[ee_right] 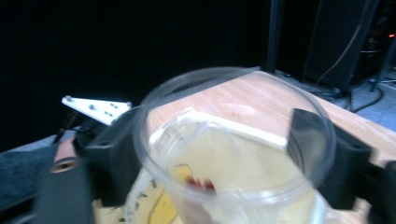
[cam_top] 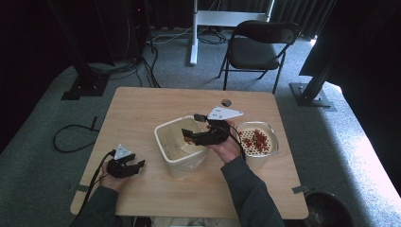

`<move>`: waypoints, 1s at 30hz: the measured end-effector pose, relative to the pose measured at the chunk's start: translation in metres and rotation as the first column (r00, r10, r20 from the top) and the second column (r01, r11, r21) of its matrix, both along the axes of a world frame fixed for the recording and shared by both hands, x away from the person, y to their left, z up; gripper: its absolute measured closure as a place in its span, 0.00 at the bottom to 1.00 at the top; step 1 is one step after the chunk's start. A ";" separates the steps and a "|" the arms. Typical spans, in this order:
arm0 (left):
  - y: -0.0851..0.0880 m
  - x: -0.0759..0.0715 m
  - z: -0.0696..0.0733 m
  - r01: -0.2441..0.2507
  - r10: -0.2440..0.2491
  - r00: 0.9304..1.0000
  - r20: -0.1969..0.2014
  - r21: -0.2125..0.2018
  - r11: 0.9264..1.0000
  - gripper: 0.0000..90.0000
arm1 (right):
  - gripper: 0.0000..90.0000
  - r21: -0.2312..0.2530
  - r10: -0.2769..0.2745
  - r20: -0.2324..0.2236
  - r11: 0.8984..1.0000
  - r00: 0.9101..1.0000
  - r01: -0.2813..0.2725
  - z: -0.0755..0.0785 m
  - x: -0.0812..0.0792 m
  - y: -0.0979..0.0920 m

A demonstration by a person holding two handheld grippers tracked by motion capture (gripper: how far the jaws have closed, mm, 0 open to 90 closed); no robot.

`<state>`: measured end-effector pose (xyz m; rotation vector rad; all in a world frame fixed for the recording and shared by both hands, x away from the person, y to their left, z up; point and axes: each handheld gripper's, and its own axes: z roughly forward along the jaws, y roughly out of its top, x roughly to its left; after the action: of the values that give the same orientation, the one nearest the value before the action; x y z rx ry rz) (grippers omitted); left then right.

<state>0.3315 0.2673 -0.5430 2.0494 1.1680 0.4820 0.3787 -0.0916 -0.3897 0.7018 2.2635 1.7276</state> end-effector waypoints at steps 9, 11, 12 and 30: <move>0.000 0.000 0.000 0.000 0.000 1.000 0.000 0.000 1.000 0.51 | 0.14 0.042 0.018 0.014 0.999 1.000 -0.019 0.003 -0.004 0.000; 0.000 0.000 0.000 0.000 0.000 1.000 0.000 0.000 1.000 0.51 | 0.15 0.044 0.007 0.024 0.999 1.000 -0.008 0.004 -0.005 -0.002; 0.000 0.000 0.000 0.001 -0.001 1.000 0.000 0.000 1.000 0.51 | 0.15 0.049 0.002 0.026 0.999 1.000 -0.004 0.005 -0.005 -0.003; 0.000 0.000 0.000 0.002 -0.002 1.000 -0.002 0.002 1.000 0.51 | 0.23 -0.006 -0.112 0.064 0.994 0.992 0.112 -0.014 -0.037 -0.038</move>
<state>0.3314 0.2673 -0.5429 2.0529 1.1671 0.4813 0.3422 -0.1293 -0.4038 0.7462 2.1459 1.6631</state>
